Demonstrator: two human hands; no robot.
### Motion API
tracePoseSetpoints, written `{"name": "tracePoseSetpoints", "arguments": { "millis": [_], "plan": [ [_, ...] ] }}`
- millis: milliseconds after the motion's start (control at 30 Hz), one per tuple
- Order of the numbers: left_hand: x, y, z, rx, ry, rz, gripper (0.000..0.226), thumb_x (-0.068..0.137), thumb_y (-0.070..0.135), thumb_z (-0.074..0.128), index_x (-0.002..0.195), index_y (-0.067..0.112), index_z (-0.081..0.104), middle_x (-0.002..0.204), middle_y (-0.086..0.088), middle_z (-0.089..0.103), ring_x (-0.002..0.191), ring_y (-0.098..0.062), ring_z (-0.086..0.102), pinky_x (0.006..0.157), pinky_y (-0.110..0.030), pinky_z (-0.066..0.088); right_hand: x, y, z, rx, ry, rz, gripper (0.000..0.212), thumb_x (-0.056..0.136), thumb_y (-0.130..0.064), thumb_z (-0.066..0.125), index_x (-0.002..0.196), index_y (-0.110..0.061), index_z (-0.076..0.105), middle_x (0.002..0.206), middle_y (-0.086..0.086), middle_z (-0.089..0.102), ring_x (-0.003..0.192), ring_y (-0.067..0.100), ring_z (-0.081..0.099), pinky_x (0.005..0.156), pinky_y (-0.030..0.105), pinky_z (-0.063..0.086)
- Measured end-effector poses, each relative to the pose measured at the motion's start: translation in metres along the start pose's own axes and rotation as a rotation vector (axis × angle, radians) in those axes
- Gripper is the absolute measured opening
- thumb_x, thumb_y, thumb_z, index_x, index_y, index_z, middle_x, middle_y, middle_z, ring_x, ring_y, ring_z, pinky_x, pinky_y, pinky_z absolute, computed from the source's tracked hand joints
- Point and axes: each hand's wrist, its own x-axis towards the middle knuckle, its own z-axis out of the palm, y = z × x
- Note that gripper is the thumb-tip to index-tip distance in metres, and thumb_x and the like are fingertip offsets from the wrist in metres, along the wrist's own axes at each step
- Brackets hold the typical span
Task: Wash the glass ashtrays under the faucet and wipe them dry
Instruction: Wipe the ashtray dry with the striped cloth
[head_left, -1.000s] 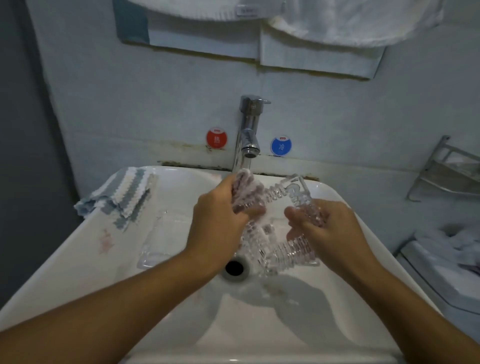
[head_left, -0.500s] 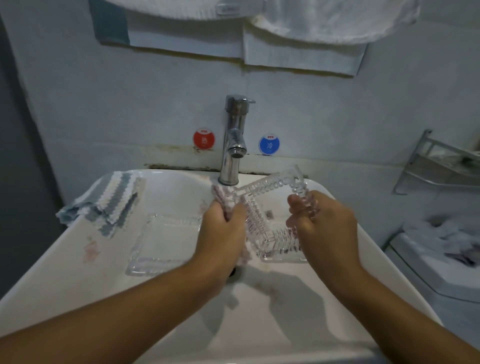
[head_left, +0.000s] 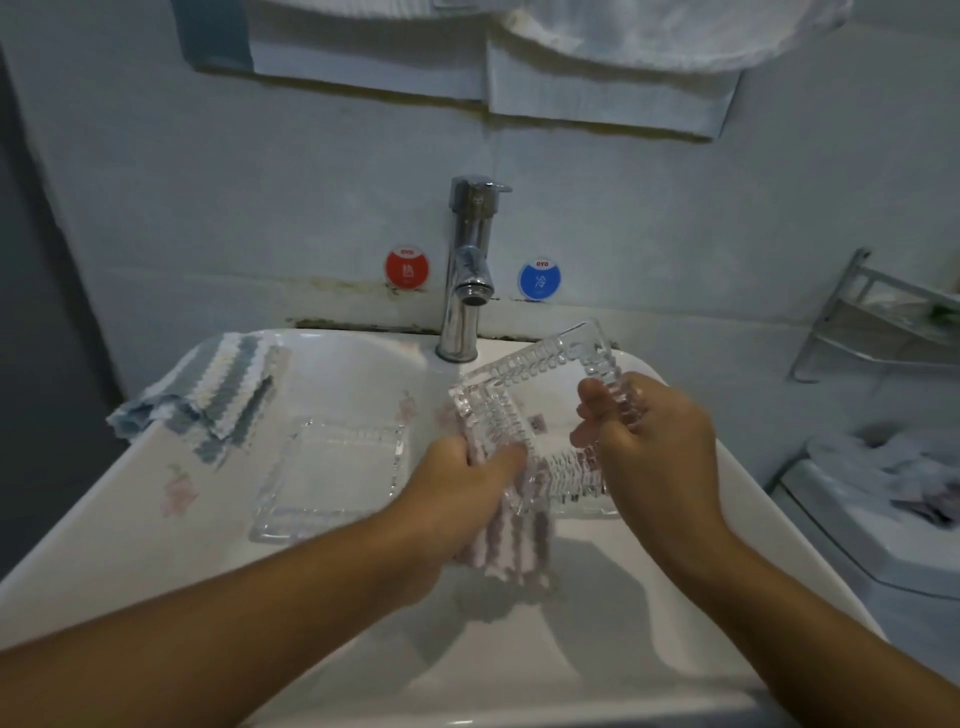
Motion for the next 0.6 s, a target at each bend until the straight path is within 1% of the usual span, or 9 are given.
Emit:
{"name": "tracePoseSetpoints", "arguments": {
  "millis": [33,100,167,233,300,400,500,567,600],
  "plan": [
    [-0.001,-0.002,0.002,0.016,-0.045,-0.024,0.036,0.095,0.047,0.061,0.109,0.015,0.067,0.099,-0.021,0.074,0.085,-0.037,0.072,0.076,-0.048,0.055,-0.001,-0.001,0.0,0.067,-0.004,0.016,0.031,0.1,-0.032,0.06,0.075,-0.017,0.069,0.065,-0.003,0.071,0.06,0.017,0.067,0.064,0.042,0.058],
    [-0.001,-0.004,0.004,0.013,-0.065,-0.06,0.048,0.089,0.055,0.065,0.116,0.016,0.063,0.097,-0.012,0.076,0.087,-0.034,0.074,0.083,-0.048,0.058,-0.002,-0.005,-0.001,0.172,-0.021,0.013,0.029,0.1,-0.037,0.056,0.083,-0.018,0.07,0.068,-0.005,0.072,0.064,0.01,0.07,0.066,0.038,0.059],
    [0.003,-0.005,0.004,-0.056,-0.014,-0.051,0.041,0.091,0.048,0.067,0.115,0.016,0.063,0.095,-0.009,0.077,0.083,-0.029,0.075,0.082,-0.05,0.06,-0.002,-0.008,-0.002,0.211,-0.07,-0.052,0.026,0.1,-0.037,0.053,0.091,-0.018,0.069,0.073,-0.008,0.073,0.069,0.006,0.07,0.067,0.028,0.058],
    [0.009,-0.005,0.001,-0.13,0.104,-0.011,0.025,0.094,0.037,0.065,0.106,0.015,0.063,0.086,-0.003,0.075,0.074,-0.02,0.074,0.07,-0.038,0.061,0.001,-0.011,-0.004,0.21,-0.129,-0.15,0.018,0.1,-0.031,0.055,0.101,-0.016,0.066,0.081,-0.011,0.072,0.077,0.004,0.07,0.068,0.02,0.056],
    [0.008,0.0,-0.005,-0.131,0.213,0.08,0.012,0.096,0.028,0.063,0.096,0.017,0.065,0.074,0.008,0.072,0.065,-0.004,0.069,0.056,-0.021,0.052,0.004,-0.011,-0.005,0.201,-0.145,-0.198,0.014,0.096,-0.021,0.065,0.109,-0.018,0.061,0.088,-0.012,0.07,0.081,0.003,0.07,0.071,0.019,0.057],
    [0.008,0.002,-0.009,-0.17,0.27,0.144,0.011,0.096,0.022,0.063,0.102,0.015,0.07,0.082,0.002,0.076,0.072,-0.013,0.073,0.058,-0.025,0.051,0.005,-0.01,-0.008,0.217,-0.14,-0.159,0.035,0.088,-0.013,0.076,0.114,-0.025,0.056,0.094,-0.011,0.071,0.085,0.007,0.073,0.077,0.031,0.062],
    [0.01,0.002,-0.01,-0.079,0.365,0.196,0.012,0.095,0.025,0.065,0.1,0.015,0.069,0.087,0.001,0.074,0.078,-0.015,0.07,0.062,-0.028,0.051,0.004,-0.008,-0.014,0.191,-0.098,-0.225,0.048,0.08,-0.01,0.083,0.114,-0.028,0.053,0.099,-0.023,0.066,0.088,0.001,0.07,0.076,0.019,0.059],
    [0.01,0.005,-0.013,-0.051,0.411,0.231,0.01,0.094,0.024,0.067,0.099,0.015,0.069,0.088,0.0,0.074,0.077,-0.016,0.07,0.062,-0.029,0.054,0.005,-0.007,-0.015,0.104,-0.097,-0.271,0.043,0.08,-0.012,0.083,0.109,-0.028,0.056,0.089,-0.016,0.068,0.08,0.001,0.069,0.068,0.014,0.056],
    [0.01,0.005,-0.014,-0.037,0.431,0.248,0.01,0.094,0.022,0.068,0.099,0.014,0.069,0.087,-0.001,0.074,0.076,-0.016,0.07,0.06,-0.028,0.054,0.006,-0.006,-0.014,0.026,-0.113,-0.299,0.033,0.081,-0.016,0.082,0.104,-0.026,0.06,0.084,-0.014,0.068,0.074,0.002,0.068,0.066,0.017,0.056]
  ]
}}
